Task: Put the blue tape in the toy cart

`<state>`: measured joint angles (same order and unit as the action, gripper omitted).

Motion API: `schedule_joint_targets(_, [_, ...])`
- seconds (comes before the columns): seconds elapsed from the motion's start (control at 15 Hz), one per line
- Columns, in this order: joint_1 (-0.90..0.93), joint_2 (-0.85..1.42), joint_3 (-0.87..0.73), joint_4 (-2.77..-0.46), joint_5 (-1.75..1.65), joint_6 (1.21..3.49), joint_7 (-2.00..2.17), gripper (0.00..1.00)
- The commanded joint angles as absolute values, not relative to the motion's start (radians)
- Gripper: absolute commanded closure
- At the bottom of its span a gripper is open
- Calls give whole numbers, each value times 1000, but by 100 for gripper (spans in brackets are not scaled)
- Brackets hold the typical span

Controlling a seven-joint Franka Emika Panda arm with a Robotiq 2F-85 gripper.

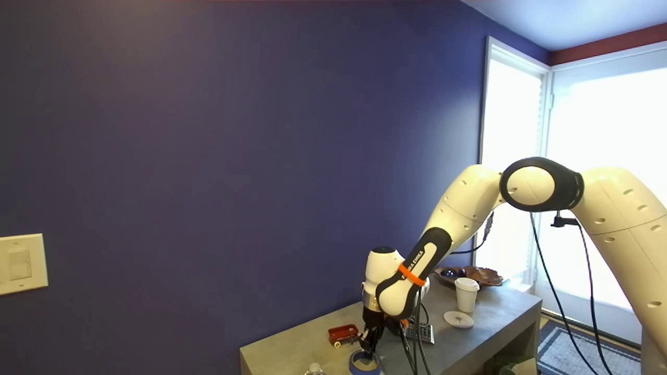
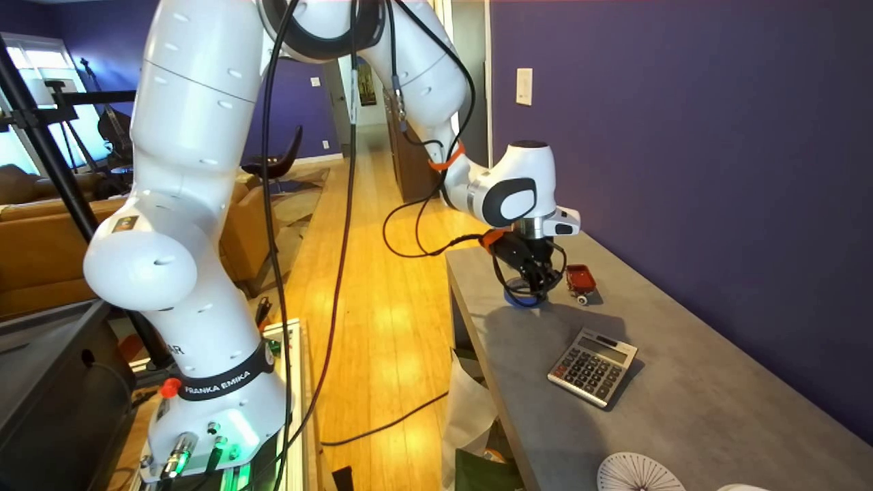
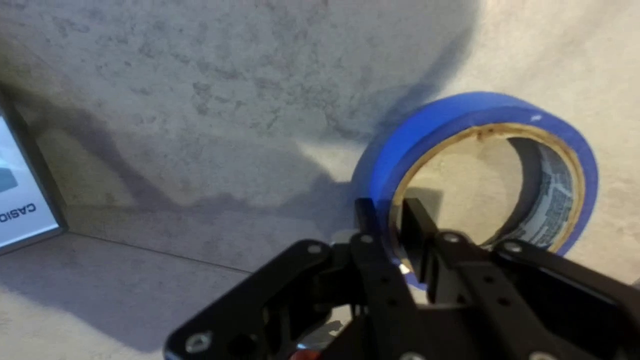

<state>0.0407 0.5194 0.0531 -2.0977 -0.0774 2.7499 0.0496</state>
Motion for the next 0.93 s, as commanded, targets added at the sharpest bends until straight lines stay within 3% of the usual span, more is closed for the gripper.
schedule_joint_targets(0.0, [35, 520, 65, -2089, -47, 2737, 8, 100])
schedule_joint_targets(0.33, [78, 436, 47, -2137, -84, 2806, 29, 97])
schedule_joint_targets(0.87, [217, 292, -85, -2223, -208, 3117, 108, 97])
